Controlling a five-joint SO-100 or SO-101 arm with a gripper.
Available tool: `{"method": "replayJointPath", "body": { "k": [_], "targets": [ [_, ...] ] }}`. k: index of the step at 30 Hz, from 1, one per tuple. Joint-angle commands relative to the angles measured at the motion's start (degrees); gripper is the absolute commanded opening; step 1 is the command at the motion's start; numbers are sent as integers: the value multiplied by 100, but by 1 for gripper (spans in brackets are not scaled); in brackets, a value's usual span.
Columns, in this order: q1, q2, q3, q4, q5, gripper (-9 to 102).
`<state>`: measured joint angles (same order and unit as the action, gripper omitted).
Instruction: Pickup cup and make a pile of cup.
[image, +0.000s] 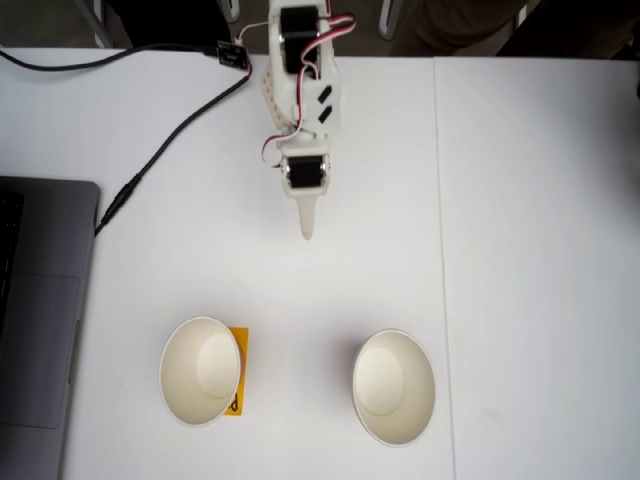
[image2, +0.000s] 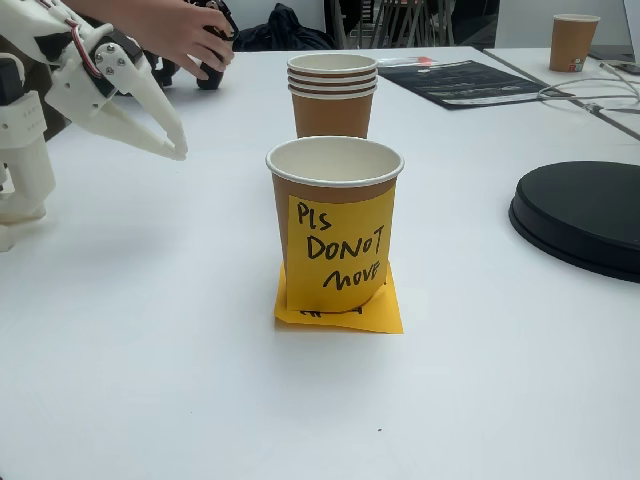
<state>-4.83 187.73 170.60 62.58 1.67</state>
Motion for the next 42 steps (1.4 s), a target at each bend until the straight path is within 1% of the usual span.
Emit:
{"method": "replayJointPath", "body": {
  "k": [1, 20, 23, 32, 42],
  "targets": [
    [-62, 44, -53, -149, 26, -6],
    [-9, 0, -88, -149, 0, -6],
    [18, -369, -229, -149, -9, -7],
    [44, -2549, -2171, -167, -26, -7],
    [712, -4518, -4465, -158, -44, -6]
  ]
}}
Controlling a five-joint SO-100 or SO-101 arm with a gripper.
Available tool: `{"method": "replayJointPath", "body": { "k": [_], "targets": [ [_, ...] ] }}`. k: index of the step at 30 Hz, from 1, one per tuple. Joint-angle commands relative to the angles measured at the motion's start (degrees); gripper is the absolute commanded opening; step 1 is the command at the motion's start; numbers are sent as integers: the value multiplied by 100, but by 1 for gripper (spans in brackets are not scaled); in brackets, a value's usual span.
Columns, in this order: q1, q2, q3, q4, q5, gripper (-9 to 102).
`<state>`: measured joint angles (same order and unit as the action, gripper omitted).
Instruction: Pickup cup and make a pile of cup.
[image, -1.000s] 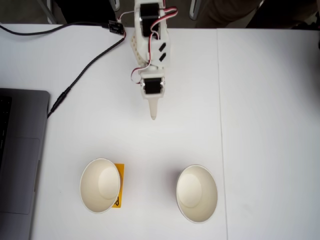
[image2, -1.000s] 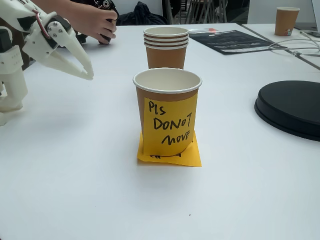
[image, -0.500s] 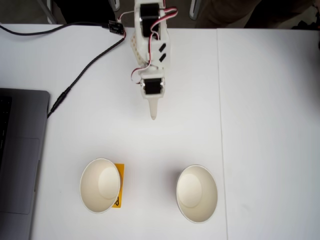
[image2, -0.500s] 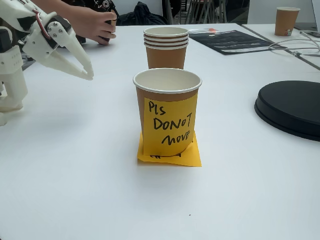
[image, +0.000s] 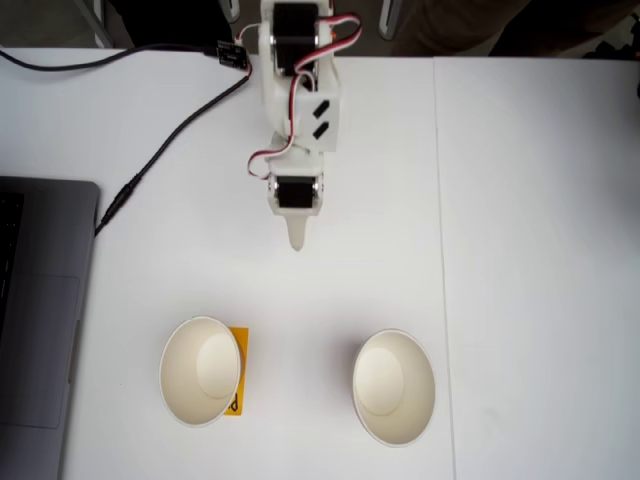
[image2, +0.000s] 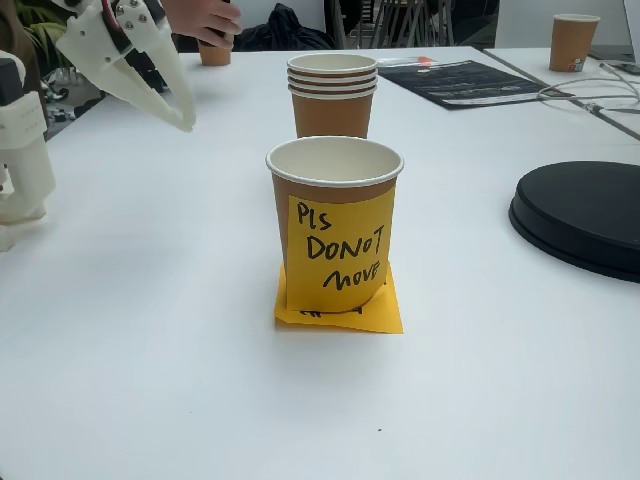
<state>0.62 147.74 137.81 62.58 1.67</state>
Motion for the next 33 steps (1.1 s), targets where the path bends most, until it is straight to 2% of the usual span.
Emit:
{"method": "replayJointPath", "body": {
  "k": [1, 17, 33],
  "targets": [
    [193, -668, -1397, -149, -44, -6],
    [870, -2435, -4096, -79, -53, -5],
    [1740, -3199, -4632, -70, -53, 27]
  ]
}}
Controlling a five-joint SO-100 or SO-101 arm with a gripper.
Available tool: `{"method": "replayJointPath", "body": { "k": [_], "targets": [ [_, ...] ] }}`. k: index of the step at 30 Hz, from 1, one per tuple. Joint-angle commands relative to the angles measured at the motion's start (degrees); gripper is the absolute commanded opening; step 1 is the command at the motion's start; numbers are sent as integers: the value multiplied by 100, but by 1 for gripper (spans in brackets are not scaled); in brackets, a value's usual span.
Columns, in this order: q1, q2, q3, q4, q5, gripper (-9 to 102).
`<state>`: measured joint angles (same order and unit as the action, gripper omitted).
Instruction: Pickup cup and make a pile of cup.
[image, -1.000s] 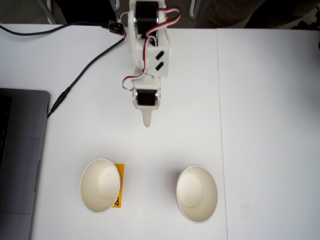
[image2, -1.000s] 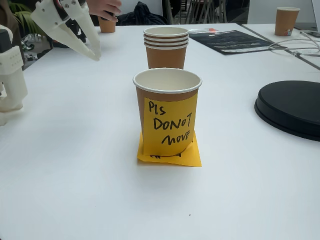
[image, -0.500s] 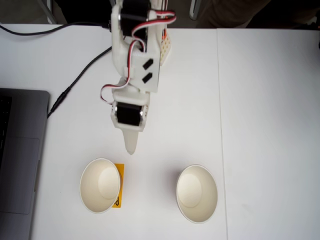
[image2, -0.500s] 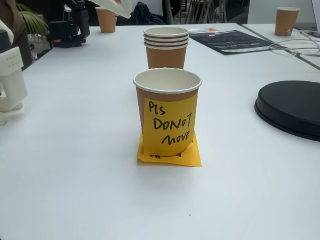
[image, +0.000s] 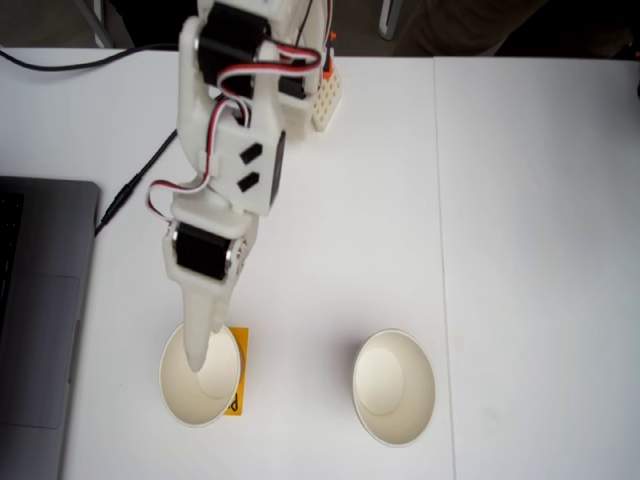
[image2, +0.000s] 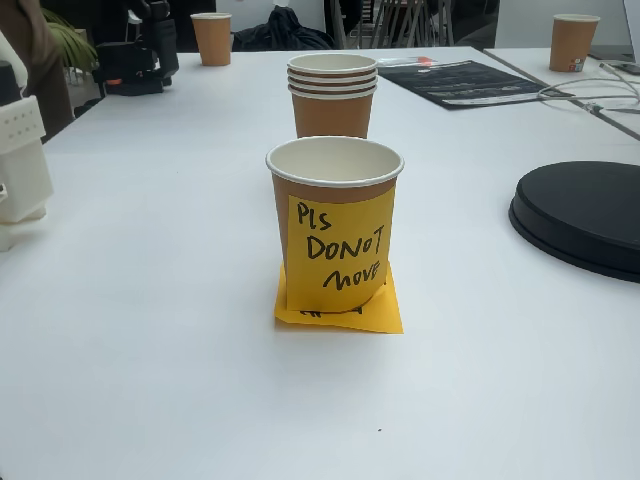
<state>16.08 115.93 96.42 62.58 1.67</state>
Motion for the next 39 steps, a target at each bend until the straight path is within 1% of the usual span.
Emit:
{"method": "replayJointPath", "body": {
  "k": [1, 4, 11, 15, 34, 39],
  "targets": [
    [246, -53, -457, -70, -53, 28],
    [325, -193, -431, 0, -53, 31],
    [352, -483, -501, 870, -26, 32],
    [352, -633, -501, 1107, -9, 32],
    [369, -1310, -519, 1143, -18, 32],
    [527, -1362, -519, 1134, -35, 32]
  ]
}}
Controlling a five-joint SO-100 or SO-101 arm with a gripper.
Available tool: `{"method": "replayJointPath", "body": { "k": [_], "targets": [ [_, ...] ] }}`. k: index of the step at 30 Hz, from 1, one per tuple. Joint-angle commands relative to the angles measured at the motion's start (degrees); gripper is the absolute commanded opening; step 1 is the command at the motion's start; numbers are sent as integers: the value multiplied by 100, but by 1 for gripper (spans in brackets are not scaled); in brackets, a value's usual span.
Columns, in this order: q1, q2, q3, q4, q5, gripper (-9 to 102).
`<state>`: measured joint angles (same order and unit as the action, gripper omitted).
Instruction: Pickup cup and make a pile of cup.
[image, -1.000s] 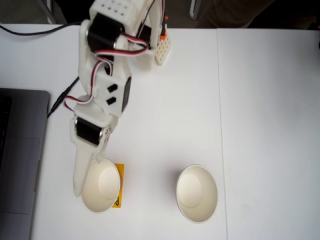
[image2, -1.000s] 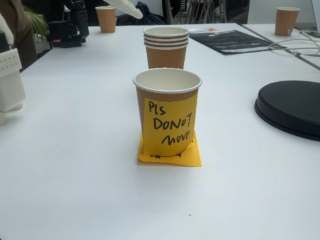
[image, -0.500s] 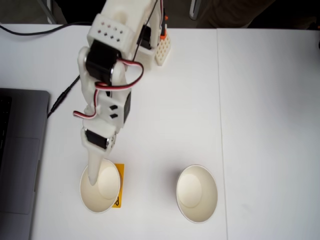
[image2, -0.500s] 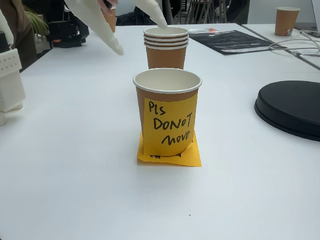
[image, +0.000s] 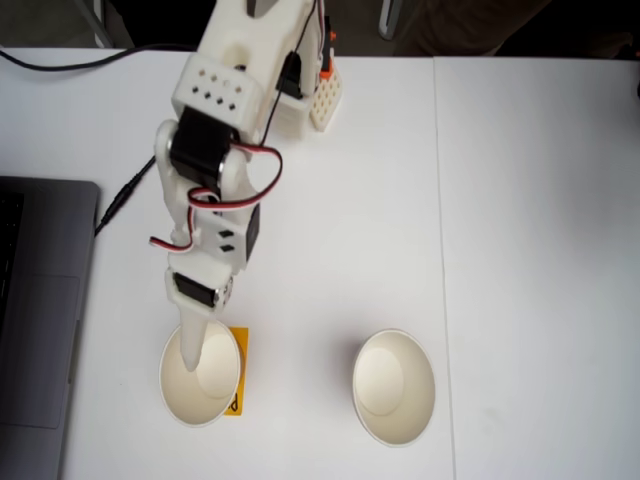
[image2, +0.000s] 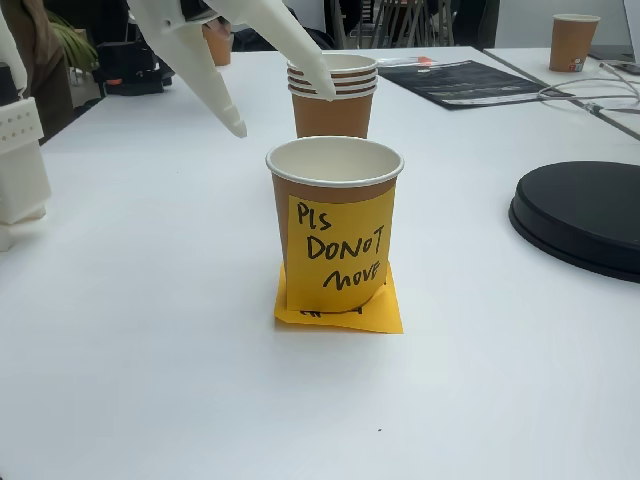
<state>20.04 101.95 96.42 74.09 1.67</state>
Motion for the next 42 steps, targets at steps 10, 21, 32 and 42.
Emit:
{"method": "replayJointPath", "body": {
  "k": [10, 21, 32, 42],
  "targets": [
    [211, -369, -571, -26, -35, 32],
    [141, -905, -1310, -26, -44, 32],
    [-185, -870, -1257, 26, -44, 32],
    [-255, -984, -1239, 18, -44, 32]
  ]
}}
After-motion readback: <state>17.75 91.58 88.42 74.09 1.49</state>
